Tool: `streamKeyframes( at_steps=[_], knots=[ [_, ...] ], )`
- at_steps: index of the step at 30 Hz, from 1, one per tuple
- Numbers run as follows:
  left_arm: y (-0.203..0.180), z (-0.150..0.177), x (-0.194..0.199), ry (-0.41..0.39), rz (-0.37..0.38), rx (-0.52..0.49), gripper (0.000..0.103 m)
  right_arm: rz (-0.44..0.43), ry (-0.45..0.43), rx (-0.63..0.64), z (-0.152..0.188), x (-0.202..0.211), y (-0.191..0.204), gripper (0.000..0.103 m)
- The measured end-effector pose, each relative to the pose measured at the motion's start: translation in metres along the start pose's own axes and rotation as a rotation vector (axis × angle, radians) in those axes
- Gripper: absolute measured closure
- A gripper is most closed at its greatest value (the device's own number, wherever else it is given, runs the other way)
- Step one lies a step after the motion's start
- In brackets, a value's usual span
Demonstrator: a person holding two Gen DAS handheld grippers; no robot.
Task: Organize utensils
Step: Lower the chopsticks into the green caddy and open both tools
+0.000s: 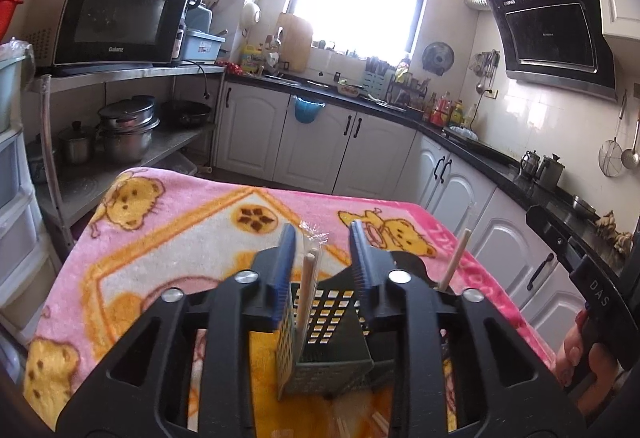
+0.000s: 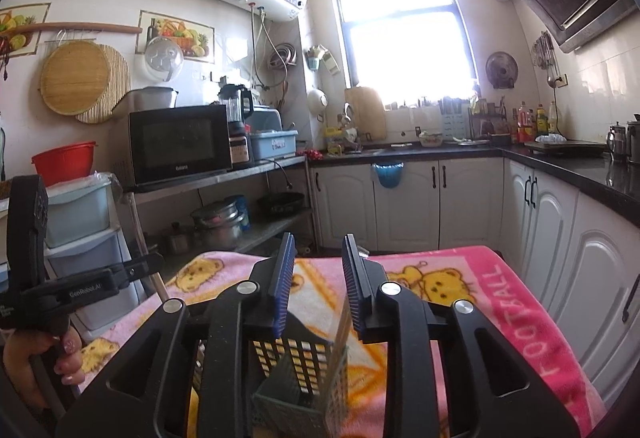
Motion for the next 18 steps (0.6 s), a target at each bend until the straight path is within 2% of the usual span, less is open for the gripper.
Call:
streamKeyframes(
  at_steps=[4,8,13,18],
  knots=[
    [-0.001,0.004,0.002,0.008,0.000,-0.002,0.064,0.019,0.011,-0.002,0.005,0.006,-0.005,0.074],
    [-0.002,0.007,0.005,0.011,0.001,-0.001,0.053,0.038,0.020,-0.007,0.010,0.012,-0.011,0.063],
    [-0.002,0.012,0.013,0.005,-0.001,0.004,0.038,0.047,0.033,-0.007,0.015,0.018,-0.012,0.055],
    [-0.001,0.015,0.023,-0.008,-0.004,0.019,0.021,0.056,0.047,-0.004,0.021,0.026,-0.014,0.051]
  ],
)
Point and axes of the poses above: each gripper's, at about its wrist camera, not at the fingertips, and x roughly against the way its jaws point, y to its left, z to its underside, the point moved 8 cm from there along -x, roughly the way its jaws point, and after that the axes turned 15 degrees about -x, right-handed, at the moved point
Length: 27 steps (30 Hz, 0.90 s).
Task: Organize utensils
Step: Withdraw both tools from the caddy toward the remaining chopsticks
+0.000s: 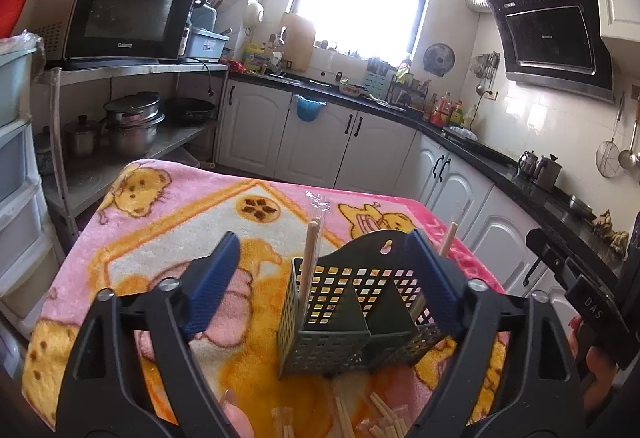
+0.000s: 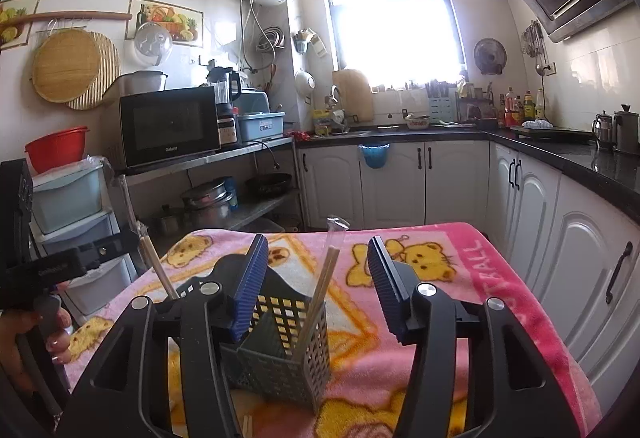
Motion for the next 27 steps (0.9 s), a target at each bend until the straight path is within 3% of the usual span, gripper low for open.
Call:
streamKeyframes(
  at_steps=[4,16,27],
  knots=[
    [0.001,-0.001,0.012,-0.015,-0.001,0.016,0.011,0.000,0.015,0.002,0.005,0.007,-0.002,0.049],
    [-0.013,0.011,0.039,-0.007,-0.001,0.010,0.011,-0.003,0.088,0.027,0.027,0.024,-0.001,0.048],
    [-0.028,0.040,0.039,0.069,0.032,-0.001,0.011,-0.008,0.203,0.029,0.056,0.030,-0.002,0.048]
  ],
)
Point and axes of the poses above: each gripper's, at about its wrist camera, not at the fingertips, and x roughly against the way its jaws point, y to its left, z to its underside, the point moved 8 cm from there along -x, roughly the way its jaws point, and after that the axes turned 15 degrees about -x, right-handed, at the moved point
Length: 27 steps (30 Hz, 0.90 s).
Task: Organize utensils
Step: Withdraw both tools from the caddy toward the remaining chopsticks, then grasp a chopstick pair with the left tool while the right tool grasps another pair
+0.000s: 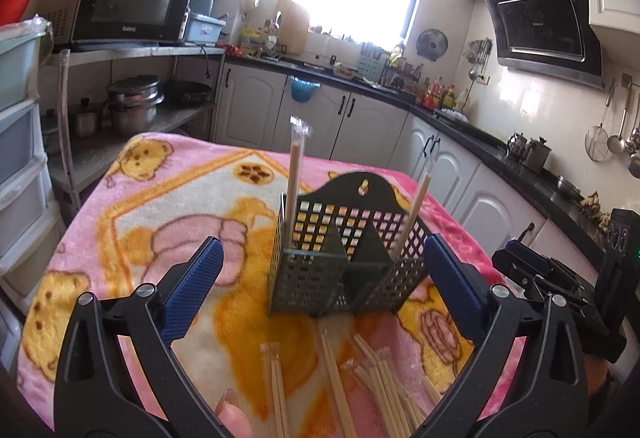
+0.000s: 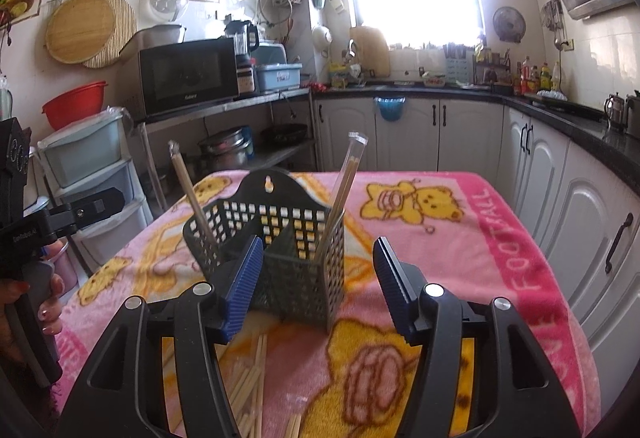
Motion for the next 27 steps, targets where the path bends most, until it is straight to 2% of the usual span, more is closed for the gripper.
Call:
streamKeyframes(
  at_steps=[4,6,11,16,19,27],
  knots=[
    [-0.003,0.013,-0.006,0.042,0.011,0.006,0.011,0.007,0.056,-0.007,0.014,-0.002,-0.003,0.048],
    [-0.006,0.023,-0.010,0.071,0.032,0.009,0.012,0.008,0.099,-0.008,0.024,-0.004,-0.004,0.053],
    [-0.013,0.046,-0.024,0.147,0.091,0.031,0.032,0.021,0.191,0.007,0.048,-0.009,-0.007,0.062],
    [-0.023,0.070,-0.040,0.234,0.165,0.051,0.062,0.020,0.281,0.009,0.071,-0.015,-0.009,0.067],
    [-0.031,0.082,-0.048,0.280,0.223,0.071,0.075,0.016,0.326,0.004,0.083,-0.018,-0.010,0.070],
    [-0.054,0.104,-0.062,0.375,0.311,0.062,0.086,0.008,0.410,0.030,0.109,-0.022,-0.006,0.074]
  ],
)
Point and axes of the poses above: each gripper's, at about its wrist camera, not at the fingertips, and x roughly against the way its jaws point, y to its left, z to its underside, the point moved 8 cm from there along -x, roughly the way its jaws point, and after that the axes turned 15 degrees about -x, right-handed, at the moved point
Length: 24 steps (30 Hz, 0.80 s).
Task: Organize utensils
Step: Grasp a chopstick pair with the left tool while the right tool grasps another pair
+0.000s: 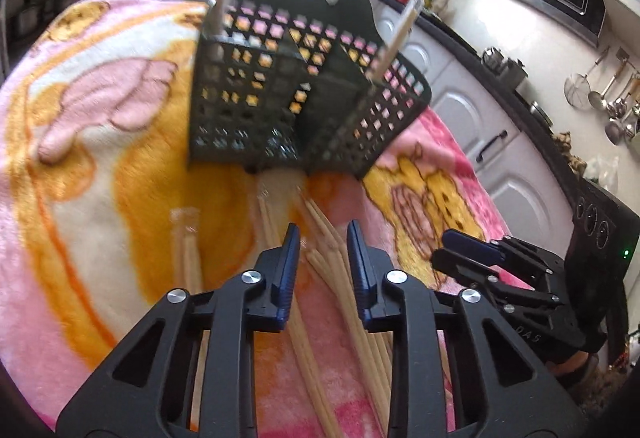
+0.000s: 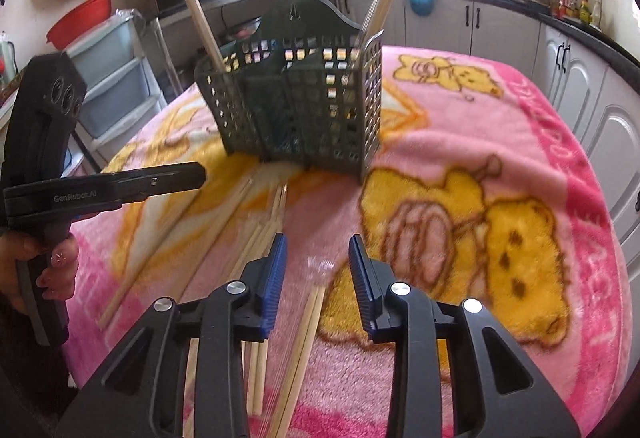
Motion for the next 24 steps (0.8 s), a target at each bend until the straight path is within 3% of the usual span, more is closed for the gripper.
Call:
streamKeyframes(
  at_steps=[11,24],
  knots=[
    [-0.012,0.014,-0.027,0.111,0.075,0.001,0.088,0.004,0.068,0.007,0.018,-0.016,0.000,0.075],
    [-0.004,0.012,-0.050,0.160,0.064,0.018,0.088,0.017,0.130,-0.029,0.018,-0.040,-0.012,0.075]
  ],
)
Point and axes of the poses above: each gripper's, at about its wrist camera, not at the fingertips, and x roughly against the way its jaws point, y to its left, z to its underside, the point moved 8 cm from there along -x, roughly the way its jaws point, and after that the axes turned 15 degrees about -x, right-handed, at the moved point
